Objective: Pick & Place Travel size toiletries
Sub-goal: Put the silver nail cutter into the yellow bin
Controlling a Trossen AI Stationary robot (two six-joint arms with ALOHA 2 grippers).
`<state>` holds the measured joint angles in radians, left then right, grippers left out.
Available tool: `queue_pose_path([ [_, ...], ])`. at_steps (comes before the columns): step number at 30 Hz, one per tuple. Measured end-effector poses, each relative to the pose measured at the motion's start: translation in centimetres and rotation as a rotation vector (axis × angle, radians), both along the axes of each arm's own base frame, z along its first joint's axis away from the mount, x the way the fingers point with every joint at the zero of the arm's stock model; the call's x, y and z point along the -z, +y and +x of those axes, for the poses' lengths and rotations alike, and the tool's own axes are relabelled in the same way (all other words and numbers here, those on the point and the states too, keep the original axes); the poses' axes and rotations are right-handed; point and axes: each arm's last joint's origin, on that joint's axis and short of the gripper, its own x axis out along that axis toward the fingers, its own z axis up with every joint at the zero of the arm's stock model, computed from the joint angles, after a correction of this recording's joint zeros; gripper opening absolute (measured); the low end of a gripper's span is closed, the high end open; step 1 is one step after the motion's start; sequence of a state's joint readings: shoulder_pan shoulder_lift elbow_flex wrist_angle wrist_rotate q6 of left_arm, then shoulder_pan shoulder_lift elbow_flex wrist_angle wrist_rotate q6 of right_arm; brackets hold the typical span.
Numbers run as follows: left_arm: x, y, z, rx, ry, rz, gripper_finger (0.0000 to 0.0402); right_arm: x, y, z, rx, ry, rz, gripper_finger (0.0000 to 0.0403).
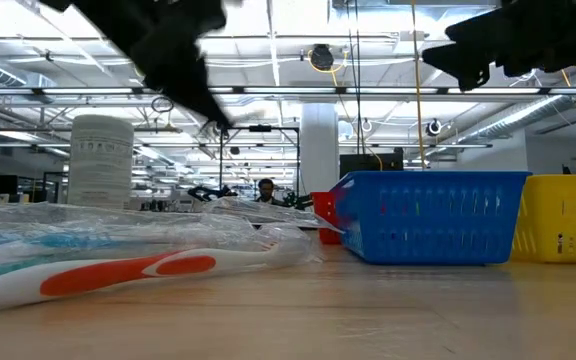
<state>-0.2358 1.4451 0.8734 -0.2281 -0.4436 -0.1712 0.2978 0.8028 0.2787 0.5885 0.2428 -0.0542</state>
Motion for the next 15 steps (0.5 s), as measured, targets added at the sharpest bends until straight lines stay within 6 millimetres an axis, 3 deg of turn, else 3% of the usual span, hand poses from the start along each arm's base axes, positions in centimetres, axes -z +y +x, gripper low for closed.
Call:
queue_pose_path([
  [6,-2.3,0.3,3.2,0.193,-0.334,0.095,0.0034,0.3,-0.7,0.8,0.049,0.0,0.041,0.0254],
  [15,-0.3,2.4,7.4,0.364,-0.644,0.094,0.0034,0.2,-0.6,2.5,0.062,-0.142,0.025,0.0254],
])
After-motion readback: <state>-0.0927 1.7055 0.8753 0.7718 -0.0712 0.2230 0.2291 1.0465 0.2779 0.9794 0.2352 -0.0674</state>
